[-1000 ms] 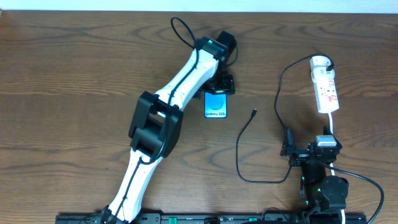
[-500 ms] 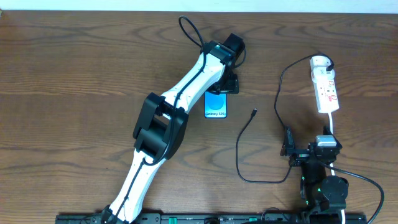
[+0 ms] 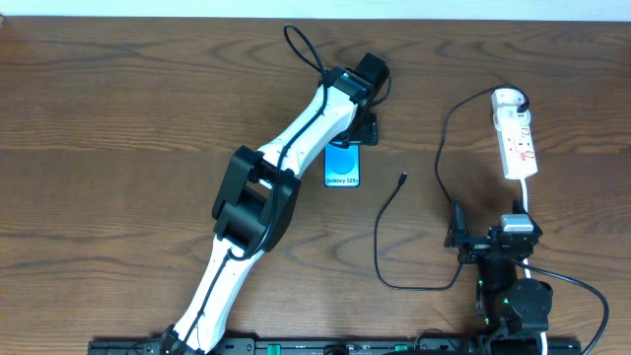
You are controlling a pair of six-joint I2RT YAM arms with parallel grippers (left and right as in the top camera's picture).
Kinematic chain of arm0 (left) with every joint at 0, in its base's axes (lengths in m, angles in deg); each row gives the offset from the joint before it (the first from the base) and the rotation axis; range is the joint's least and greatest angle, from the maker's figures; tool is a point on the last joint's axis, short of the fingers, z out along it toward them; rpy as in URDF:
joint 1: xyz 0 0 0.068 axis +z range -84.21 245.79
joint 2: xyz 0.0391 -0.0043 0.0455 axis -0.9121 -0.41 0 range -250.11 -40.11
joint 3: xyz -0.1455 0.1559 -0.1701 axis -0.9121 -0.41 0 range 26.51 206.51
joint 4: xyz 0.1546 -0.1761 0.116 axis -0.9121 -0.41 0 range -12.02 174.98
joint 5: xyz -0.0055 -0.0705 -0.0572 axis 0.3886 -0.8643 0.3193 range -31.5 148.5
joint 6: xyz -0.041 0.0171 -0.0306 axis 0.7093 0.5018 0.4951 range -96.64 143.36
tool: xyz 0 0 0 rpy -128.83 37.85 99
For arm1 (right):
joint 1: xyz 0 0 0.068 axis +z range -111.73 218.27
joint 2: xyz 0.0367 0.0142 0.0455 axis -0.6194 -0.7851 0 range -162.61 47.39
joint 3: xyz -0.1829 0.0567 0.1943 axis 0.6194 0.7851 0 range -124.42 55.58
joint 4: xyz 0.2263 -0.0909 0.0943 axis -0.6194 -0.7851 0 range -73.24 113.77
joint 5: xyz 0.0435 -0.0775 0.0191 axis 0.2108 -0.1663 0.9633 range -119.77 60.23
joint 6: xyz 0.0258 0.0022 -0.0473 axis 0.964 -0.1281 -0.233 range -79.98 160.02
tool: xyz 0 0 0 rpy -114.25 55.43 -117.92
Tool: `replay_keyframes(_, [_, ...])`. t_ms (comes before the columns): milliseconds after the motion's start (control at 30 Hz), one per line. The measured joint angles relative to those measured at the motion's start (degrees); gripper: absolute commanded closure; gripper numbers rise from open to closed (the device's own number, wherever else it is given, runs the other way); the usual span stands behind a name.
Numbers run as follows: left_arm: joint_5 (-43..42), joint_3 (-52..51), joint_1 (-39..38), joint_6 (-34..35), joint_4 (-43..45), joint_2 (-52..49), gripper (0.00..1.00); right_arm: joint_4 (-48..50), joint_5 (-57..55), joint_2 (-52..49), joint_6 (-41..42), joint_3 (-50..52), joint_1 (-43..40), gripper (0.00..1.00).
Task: Plug charger to phone and switch on socket
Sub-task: 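Lower the left gripper and pinch the phone's top edge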
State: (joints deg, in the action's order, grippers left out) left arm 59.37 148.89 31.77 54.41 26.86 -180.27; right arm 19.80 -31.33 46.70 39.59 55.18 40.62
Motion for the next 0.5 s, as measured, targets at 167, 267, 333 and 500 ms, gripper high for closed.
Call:
replay_keyframes(167, [0.5,-1.22,0.0,0.0,1.05,0.0,0.08,0.0,0.0,0.0,0.0,0.0,0.0,0.01])
replay_keyframes(267, [0.59,-2.38,0.0,0.0,1.64,-0.02,0.08,0.0,0.0,0.0,0.0,0.0,0.0,0.01])
replay_keyframes(333, [0.59,-2.95,-0.02,0.0,1.95,-0.02,0.08,0.0,0.0,0.0,0.0,0.0,0.0,0.01])
replay_keyframes(500, [0.59,-3.98,-0.11,0.0,2.97,-0.02,0.08,0.0,0.0,0.0,0.0,0.0,0.0,0.01])
